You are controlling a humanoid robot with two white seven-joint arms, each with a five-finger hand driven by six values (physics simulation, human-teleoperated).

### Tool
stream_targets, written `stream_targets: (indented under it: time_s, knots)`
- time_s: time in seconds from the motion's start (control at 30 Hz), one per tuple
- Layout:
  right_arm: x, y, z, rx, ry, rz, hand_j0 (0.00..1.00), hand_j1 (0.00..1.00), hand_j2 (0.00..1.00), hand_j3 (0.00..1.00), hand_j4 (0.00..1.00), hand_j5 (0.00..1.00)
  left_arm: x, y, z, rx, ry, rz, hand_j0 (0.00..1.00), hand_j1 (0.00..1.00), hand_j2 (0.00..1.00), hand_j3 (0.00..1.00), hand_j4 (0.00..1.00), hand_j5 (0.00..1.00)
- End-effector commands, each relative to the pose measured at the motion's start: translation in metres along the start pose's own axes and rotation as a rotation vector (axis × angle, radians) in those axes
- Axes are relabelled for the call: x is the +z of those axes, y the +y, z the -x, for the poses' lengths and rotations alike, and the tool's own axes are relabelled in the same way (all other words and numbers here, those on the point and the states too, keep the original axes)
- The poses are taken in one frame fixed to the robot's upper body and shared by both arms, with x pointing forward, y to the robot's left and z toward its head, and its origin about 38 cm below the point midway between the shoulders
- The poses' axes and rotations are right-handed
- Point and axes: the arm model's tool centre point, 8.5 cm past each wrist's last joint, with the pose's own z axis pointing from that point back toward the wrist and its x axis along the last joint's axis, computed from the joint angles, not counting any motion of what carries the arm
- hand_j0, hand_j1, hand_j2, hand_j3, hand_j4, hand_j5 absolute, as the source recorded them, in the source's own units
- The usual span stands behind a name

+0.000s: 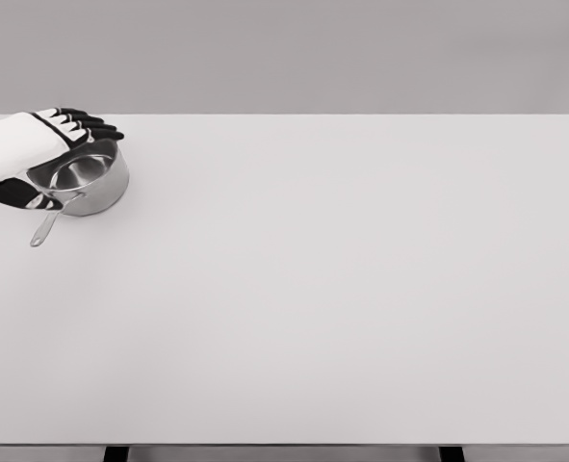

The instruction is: Rotate pot handle

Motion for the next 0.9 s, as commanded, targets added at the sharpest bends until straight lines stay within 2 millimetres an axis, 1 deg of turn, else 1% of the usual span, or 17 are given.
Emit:
stream_targets:
  time_s: [0.0,0.03,0.1,0.17,0.27,0.3,0.37,0.43,0.47,0.5,0.53,0.57,0.6,0.67,0.77,0.8,0.87]
  knots:
    - [0.0,-0.001,0.0,-0.002,0.002,0.0,1.0,1.0,1.0,1.0,1.0,1.0,-0.001,0.0,-0.002,0.001,-0.007,0.001,1.0,1.0,1.0,1.0,1.0,1.0]
    - [0.0,-0.001,0.0,-0.004,0.004,0.002,1.0,1.0,1.0,1.0,1.0,1.0,-0.001,0.0,-0.002,0.0,-0.006,0.01,1.0,1.0,1.0,1.0,1.0,1.0]
    - [0.0,0.003,0.007,-0.013,0.02,-0.005,1.0,1.0,1.0,1.0,1.0,1.0,-0.001,0.0,-0.003,-0.001,-0.007,0.011,1.0,1.0,1.0,1.0,1.0,1.0]
    - [0.0,0.003,0.007,-0.013,0.02,-0.006,1.0,1.0,1.0,1.0,1.0,1.0,-0.001,0.0,-0.003,-0.001,-0.008,0.012,1.0,1.0,1.0,1.0,1.0,1.0]
    - [0.0,0.003,0.007,-0.013,0.02,-0.006,1.0,1.0,1.0,1.0,1.0,1.0,-0.003,0.006,-0.014,-0.028,-0.037,0.027,1.0,1.0,1.0,1.0,1.0,1.0]
    - [0.0,0.003,0.007,-0.013,0.021,-0.006,1.0,1.0,1.0,1.0,1.0,1.0,-0.003,0.009,-0.014,-0.038,-0.039,0.036,1.0,1.0,1.0,1.0,1.0,1.0]
    - [0.0,0.003,0.007,-0.013,0.02,-0.006,1.0,1.0,1.0,1.0,1.0,1.0,-0.004,0.009,-0.015,-0.036,-0.042,0.036,1.0,1.0,1.0,1.0,1.0,1.0]
    - [0.0,0.003,0.007,-0.013,0.021,-0.006,1.0,1.0,1.0,1.0,1.0,1.0,-0.005,0.011,-0.016,-0.012,-0.054,0.017,1.0,1.0,1.0,1.0,1.0,1.0]
    - [0.0,0.003,0.007,-0.013,0.02,-0.006,1.0,1.0,1.0,1.0,1.0,1.0,-0.005,0.022,-0.021,0.086,-0.11,-0.055,1.0,1.0,1.0,1.0,1.0,1.0]
    - [0.0,0.003,0.007,-0.013,0.02,-0.006,1.0,1.0,1.0,1.0,1.0,1.0,-0.003,0.024,-0.021,0.08,-0.121,-0.058,1.0,1.0,1.0,1.0,1.0,1.0]
    - [0.0,0.003,0.008,-0.013,0.021,-0.006,1.0,1.0,1.0,1.0,1.0,1.0,-0.005,0.018,-0.023,0.084,-0.13,-0.032,1.0,1.0,1.0,1.0,1.0,1.0]
    - [0.0,0.003,0.007,-0.013,0.02,-0.006,1.0,1.0,1.0,1.0,1.0,1.0,-0.004,0.017,-0.025,0.067,-0.151,-0.023,1.0,1.0,1.0,1.0,1.0,1.0]
    - [0.0,0.003,0.008,-0.013,0.021,-0.005,1.0,1.0,1.0,1.0,1.0,1.0,-0.006,0.012,-0.028,0.068,-0.171,-0.011,1.0,1.0,1.0,1.0,1.0,1.0]
    - [0.0,0.003,0.007,-0.013,0.02,-0.006,1.0,1.0,1.0,1.0,1.0,1.0,-0.008,0.004,-0.026,0.081,-0.17,0.008,1.0,1.0,1.0,1.0,1.0,1.0]
    - [0.0,0.003,0.007,-0.013,0.02,-0.006,1.0,1.0,1.0,1.0,1.0,1.0,-0.005,0.0,-0.023,0.082,-0.164,0.026,1.0,1.0,1.0,1.0,1.0,1.0]
    - [0.0,0.003,0.007,-0.013,0.02,-0.006,1.0,1.0,1.0,1.0,1.0,1.0,-0.001,0.0,-0.022,0.068,-0.165,0.038,1.0,1.0,1.0,1.0,1.0,1.0]
    - [0.0,0.003,0.008,-0.013,0.021,-0.006,1.0,1.0,1.0,1.0,1.0,1.0,0.023,-0.004,-0.019,0.009,-0.19,0.108,1.0,1.0,1.0,1.0,1.0,1.0]
